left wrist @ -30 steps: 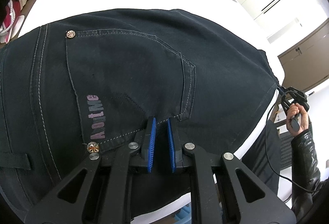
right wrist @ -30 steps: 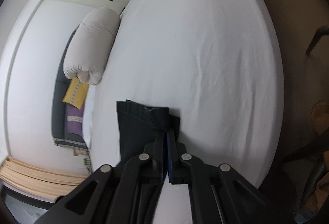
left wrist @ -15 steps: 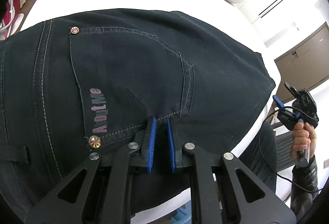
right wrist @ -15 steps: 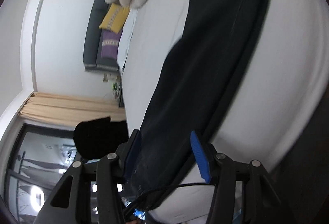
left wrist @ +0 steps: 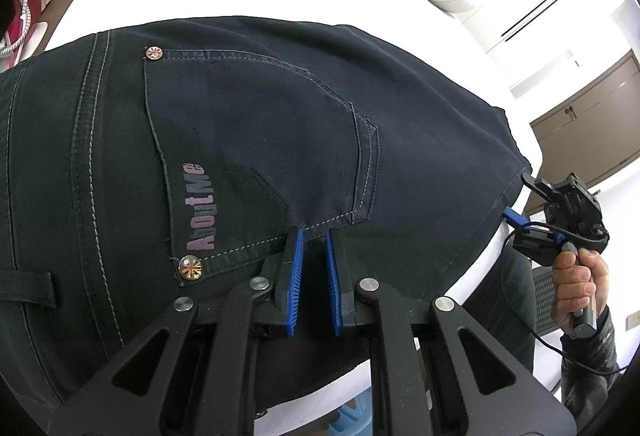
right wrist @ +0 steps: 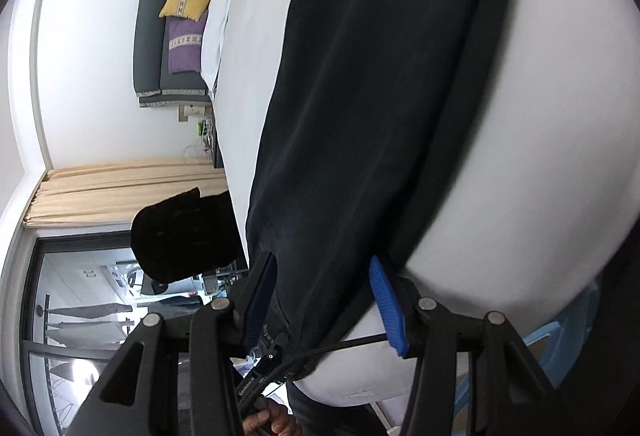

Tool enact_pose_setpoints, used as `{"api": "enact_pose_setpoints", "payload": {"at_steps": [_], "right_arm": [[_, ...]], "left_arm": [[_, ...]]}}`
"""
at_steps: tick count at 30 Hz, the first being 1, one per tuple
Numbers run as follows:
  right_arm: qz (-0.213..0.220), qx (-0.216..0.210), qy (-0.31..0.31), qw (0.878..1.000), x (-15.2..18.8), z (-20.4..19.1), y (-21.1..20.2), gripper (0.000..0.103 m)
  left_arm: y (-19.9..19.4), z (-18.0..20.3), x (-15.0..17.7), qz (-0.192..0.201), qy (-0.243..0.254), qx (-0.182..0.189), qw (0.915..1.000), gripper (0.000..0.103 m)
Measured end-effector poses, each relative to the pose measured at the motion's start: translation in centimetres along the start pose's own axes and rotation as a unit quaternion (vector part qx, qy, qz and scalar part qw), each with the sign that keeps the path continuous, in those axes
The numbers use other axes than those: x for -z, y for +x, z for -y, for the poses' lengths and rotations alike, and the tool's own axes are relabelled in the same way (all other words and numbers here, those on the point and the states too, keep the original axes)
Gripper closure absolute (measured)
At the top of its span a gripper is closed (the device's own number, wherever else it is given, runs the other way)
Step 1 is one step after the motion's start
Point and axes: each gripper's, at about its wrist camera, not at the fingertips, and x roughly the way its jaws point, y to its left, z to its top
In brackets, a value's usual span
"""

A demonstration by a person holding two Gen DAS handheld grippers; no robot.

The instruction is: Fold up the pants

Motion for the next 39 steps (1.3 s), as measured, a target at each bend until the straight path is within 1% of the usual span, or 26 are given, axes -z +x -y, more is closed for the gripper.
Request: {"api": "enact_pose_setpoints", "payload": {"at_steps": [3,4,5,6,11,14,17,19,20,21,22,23,24,25,26,27,28,32,33,36,39], "right_arm": [[-0.013,0.007,-0.018,1.0,0.7,-0.9,1.8,0.051],[-0.017,0.011,-0.024,1.0,0.9,-1.2,2.3,0.064],[-0.021,0.016,-0.029,0.999,1.0,-1.3,2.8,0.09],[-0.02,0.028,-0.032,0.999,1.2,-1.0,3.0,0.097],[-0.007,0.037,-0.042,0.998,2.0,0.0,1.8,0.1],[-0.011,0.029,-0.044,0.999,2.5,0.7,1.6,0.1],[-0.016,0.025,-0.046,0.999,2.0,0.6,1.8,0.1],[-0.006,0.018,-0.043,0.999,1.3,0.6,1.7,0.096],[0.002,0.01,-0.034,0.999,0.8,0.8,1.3,0.09],[0.014,-0.002,-0.022,1.0,-0.1,1.1,0.7,0.086],[0.03,-0.009,-0.014,0.999,-0.8,1.4,0.2,0.08],[0.049,-0.012,-0.006,0.999,-1.5,1.7,-0.5,0.079],[0.075,-0.018,0.005,0.997,-2.6,2.2,-1.6,0.079],[0.091,-0.026,0.017,0.995,-3.4,2.8,-2.4,0.079],[0.103,-0.029,0.026,0.994,-3.9,3.3,-3.0,0.084],[0.111,-0.012,0.031,0.993,-4.6,3.7,-3.7,0.091],[0.114,0.002,0.031,0.993,-4.7,4.0,-4.1,0.101],[0.122,-0.001,0.026,0.992,-3.7,4.9,-4.8,0.102],[0.121,-0.008,0.027,0.992,-3.6,5.1,-4.8,0.102],[0.114,-0.012,0.026,0.993,-4.5,4.9,-4.8,0.102],[0.141,-0.018,0.035,0.989,-6.1,4.7,-6.6,0.092]], "left_arm": [[0.0,0.1,0.0,0.0,0.0,0.0,1.0,0.092],[0.0,0.1,0.0,-0.001,0.001,0.0,1.0,0.092],[-0.1,0.0,0.0,-0.001,0.002,-0.001,1.0,0.092],[0.0,0.2,-0.1,-0.002,0.003,-0.001,1.0,0.092],[-0.3,0.4,0.0,-0.007,0.01,0.0,0.9999,0.092],[-0.4,0.0,0.2,-0.004,0.005,0.007,1.0,0.092],[-0.3,0.0,-0.1,-0.003,0.002,0.005,1.0,0.092],[-0.3,0.1,-0.1,-0.003,0.003,0.003,1.0,0.092],[-0.3,0.1,0.0,-0.003,0.003,0.004,1.0,0.092],[-0.3,0.1,0.2,-0.003,0.003,0.004,1.0,0.092],[-0.3,0.1,0.2,-0.003,0.003,0.004,1.0,0.092],[-0.3,0.1,0.3,-0.004,0.004,0.003,1.0,0.092],[-0.4,0.1,0.3,-0.004,0.004,0.002,1.0,0.092],[-0.3,0.1,0.4,-0.004,0.004,0.001,1.0,0.092],[-0.1,0.4,0.4,-0.004,0.005,0.0,1.0,0.092],[0.0,0.5,0.4,-0.005,0.005,-0.001,1.0,0.092],[0.1,0.6,0.4,-0.005,0.005,-0.001,1.0,0.092],[0.3,0.9,0.4,-0.007,0.006,-0.004,0.9999,0.092],[0.4,1.0,0.4,-0.008,0.007,-0.005,0.9999,0.092],[0.5,1.1,0.2,-0.01,0.009,-0.005,0.9999,0.092],[0.7,1.1,0.3,-0.008,0.005,-0.004,0.9999,0.092]]}}
